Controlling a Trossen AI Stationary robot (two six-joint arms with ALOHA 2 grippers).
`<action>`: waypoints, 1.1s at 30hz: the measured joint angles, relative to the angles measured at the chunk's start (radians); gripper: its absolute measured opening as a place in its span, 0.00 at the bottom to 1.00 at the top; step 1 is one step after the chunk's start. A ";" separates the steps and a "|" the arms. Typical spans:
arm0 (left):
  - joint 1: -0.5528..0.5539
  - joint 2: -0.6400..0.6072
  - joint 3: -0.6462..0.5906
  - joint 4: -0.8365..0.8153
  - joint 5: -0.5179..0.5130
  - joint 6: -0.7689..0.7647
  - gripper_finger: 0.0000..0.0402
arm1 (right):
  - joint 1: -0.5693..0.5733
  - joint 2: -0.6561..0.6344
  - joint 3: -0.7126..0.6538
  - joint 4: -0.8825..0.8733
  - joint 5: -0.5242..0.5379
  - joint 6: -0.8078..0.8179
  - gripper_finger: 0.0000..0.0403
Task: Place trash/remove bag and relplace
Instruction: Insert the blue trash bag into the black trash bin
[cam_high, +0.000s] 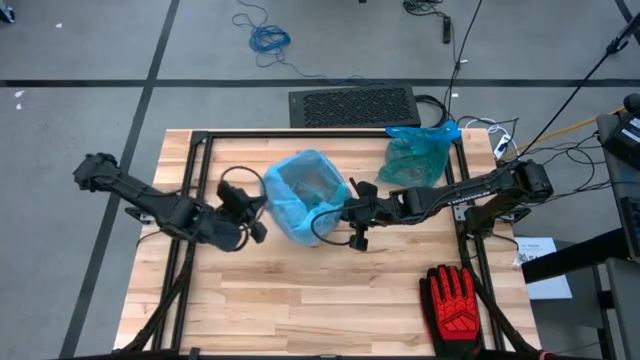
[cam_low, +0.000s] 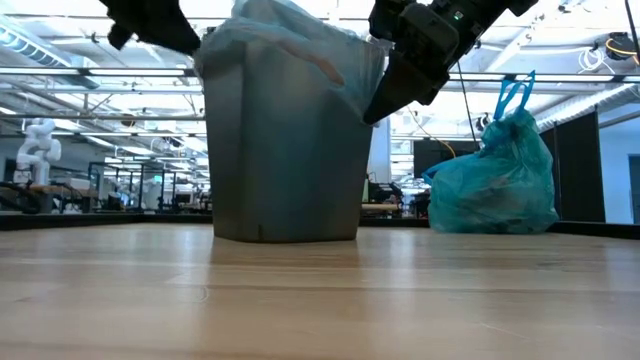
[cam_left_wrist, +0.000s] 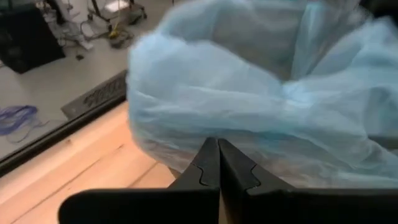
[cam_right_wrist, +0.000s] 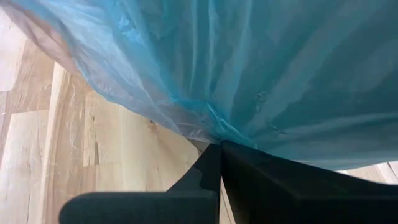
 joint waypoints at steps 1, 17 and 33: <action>0.012 0.015 0.000 -0.001 0.017 0.004 0.00 | 0.000 0.000 0.000 0.000 0.000 0.000 0.00; 0.057 0.210 0.000 -0.013 0.038 -0.072 0.00 | 0.023 0.000 0.000 -0.003 -0.030 0.034 0.00; 0.057 0.242 -0.001 -0.013 0.042 -0.090 0.00 | 0.051 -0.028 0.000 0.004 -0.226 0.060 0.21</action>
